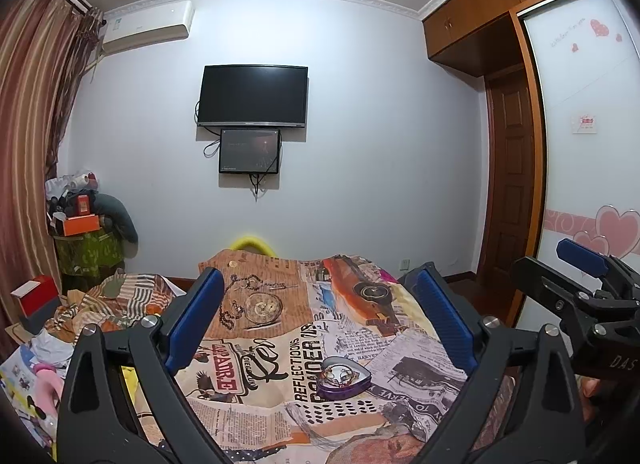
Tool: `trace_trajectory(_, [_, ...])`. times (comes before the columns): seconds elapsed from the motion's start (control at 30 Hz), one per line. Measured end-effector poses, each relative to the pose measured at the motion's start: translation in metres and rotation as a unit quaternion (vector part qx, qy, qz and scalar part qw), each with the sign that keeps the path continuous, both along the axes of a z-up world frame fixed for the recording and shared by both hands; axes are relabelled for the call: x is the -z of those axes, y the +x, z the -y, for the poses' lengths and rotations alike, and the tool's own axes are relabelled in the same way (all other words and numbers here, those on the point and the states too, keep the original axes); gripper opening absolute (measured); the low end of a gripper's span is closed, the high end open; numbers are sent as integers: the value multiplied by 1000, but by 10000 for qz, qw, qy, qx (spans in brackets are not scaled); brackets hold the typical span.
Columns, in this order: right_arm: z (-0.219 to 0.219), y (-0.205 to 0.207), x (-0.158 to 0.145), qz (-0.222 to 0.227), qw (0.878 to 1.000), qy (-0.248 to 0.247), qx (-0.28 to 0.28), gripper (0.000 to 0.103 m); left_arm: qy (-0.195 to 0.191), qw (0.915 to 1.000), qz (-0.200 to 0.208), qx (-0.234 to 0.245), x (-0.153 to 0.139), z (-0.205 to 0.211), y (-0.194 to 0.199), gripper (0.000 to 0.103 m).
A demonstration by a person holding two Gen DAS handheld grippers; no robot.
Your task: Organize jewelry
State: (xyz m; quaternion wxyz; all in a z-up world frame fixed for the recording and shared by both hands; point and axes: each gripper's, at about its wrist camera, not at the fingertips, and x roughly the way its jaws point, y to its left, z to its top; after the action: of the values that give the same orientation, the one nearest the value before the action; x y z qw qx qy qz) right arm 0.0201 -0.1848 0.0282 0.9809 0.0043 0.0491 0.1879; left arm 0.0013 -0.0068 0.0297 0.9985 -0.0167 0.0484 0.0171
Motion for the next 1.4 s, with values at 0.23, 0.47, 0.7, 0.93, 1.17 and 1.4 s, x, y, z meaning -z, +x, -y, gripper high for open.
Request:
trace_trajectory(0.23, [1, 0, -1, -26, 10000, -4, 2, 103, 0, 10000, -19, 0, 1, 1, 1, 98])
trace_trajectory(0.47, [2, 2, 0, -84, 10000, 8, 3, 103, -15, 10000, -45, 8, 4, 1, 4, 98])
trace_trajectory(0.7, [2, 4, 0, -115, 9999, 23, 1, 103, -24, 10000, -53, 14, 4, 1, 5, 99])
trace_trajectory(0.93, [1, 4, 1, -124, 9999, 15, -3, 103, -41, 10000, -72, 28, 6, 1, 7, 99])
trace_trajectory(1.17, [1, 4, 1, -128, 9999, 22, -4, 103, -45, 9999, -78, 79, 8, 2, 7, 99])
trace_trajectory(1.4, [1, 5, 1, -131, 9999, 23, -5, 103, -50, 9998, -112, 179, 8, 4, 10, 99])
